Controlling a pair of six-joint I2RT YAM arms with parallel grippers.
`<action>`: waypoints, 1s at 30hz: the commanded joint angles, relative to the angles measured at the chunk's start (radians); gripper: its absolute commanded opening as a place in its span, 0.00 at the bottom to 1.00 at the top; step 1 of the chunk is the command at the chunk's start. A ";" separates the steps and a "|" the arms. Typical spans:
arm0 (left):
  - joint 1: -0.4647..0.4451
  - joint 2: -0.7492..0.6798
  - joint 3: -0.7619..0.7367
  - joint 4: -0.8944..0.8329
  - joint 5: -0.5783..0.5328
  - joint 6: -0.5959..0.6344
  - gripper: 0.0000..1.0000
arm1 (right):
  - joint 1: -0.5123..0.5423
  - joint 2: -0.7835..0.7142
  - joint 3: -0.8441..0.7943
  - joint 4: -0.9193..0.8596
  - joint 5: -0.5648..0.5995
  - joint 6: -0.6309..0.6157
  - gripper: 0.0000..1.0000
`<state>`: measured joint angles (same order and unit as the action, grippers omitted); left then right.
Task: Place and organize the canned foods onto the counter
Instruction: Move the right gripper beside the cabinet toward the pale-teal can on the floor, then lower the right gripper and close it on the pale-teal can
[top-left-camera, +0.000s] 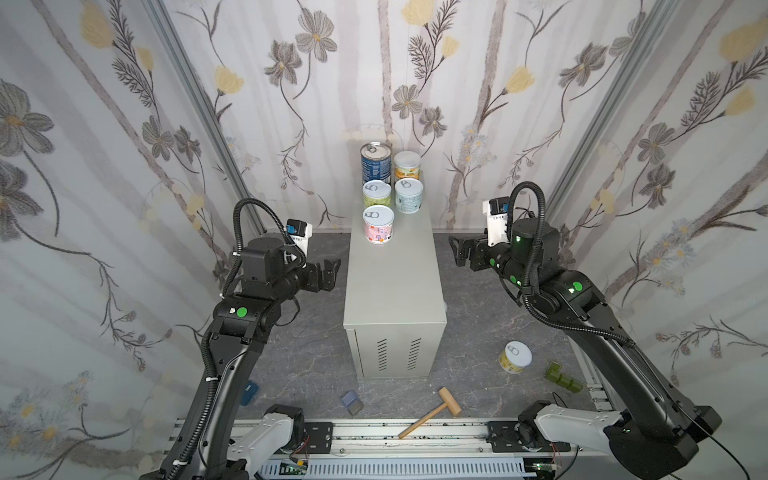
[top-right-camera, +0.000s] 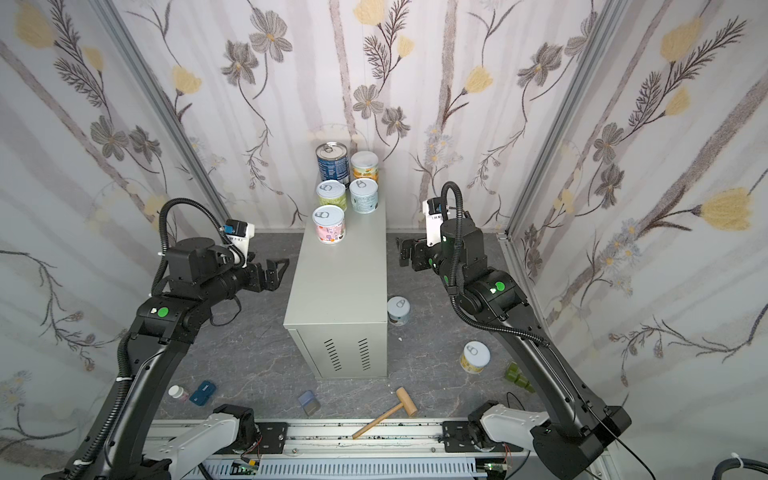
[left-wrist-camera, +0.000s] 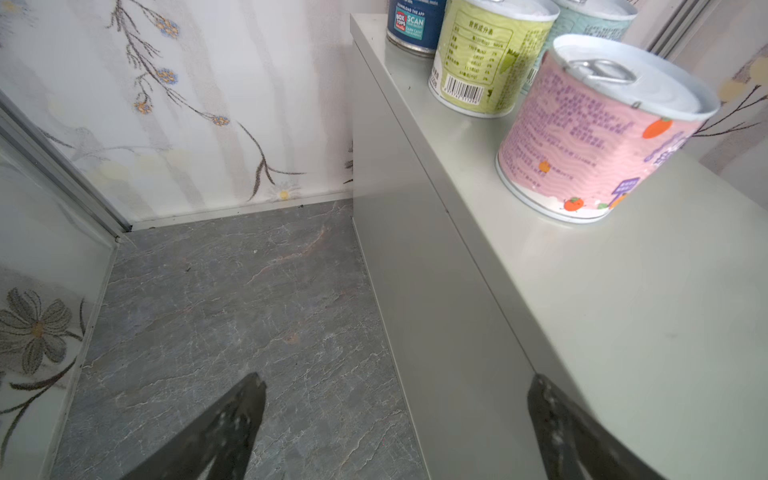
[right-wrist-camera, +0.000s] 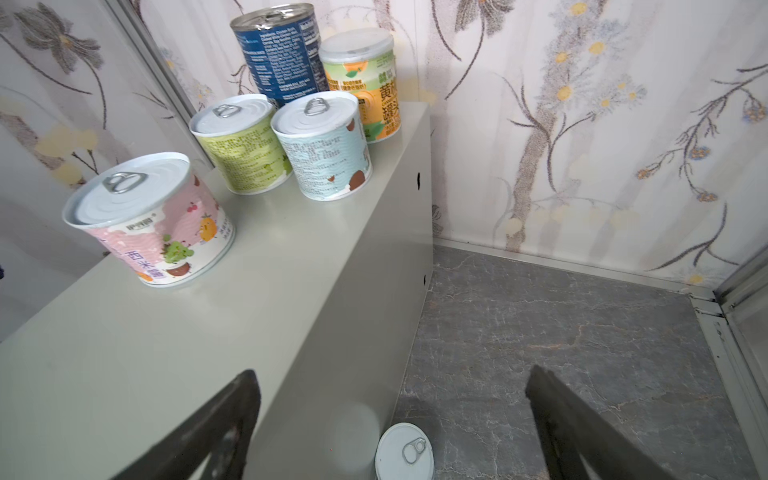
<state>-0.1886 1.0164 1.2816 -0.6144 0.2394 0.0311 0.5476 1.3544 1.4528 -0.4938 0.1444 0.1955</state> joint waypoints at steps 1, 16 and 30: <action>0.001 -0.014 -0.013 0.055 0.006 0.020 1.00 | -0.038 -0.039 -0.083 0.002 0.020 0.047 1.00; 0.002 -0.040 -0.053 0.103 0.015 0.017 1.00 | -0.080 -0.083 -0.695 0.188 -0.062 0.210 1.00; 0.002 -0.042 -0.073 0.124 0.044 0.016 1.00 | -0.034 0.234 -0.820 0.616 -0.210 0.170 1.00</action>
<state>-0.1879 0.9749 1.2095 -0.5282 0.2668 0.0425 0.5114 1.5547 0.6205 -0.0330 -0.0444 0.3836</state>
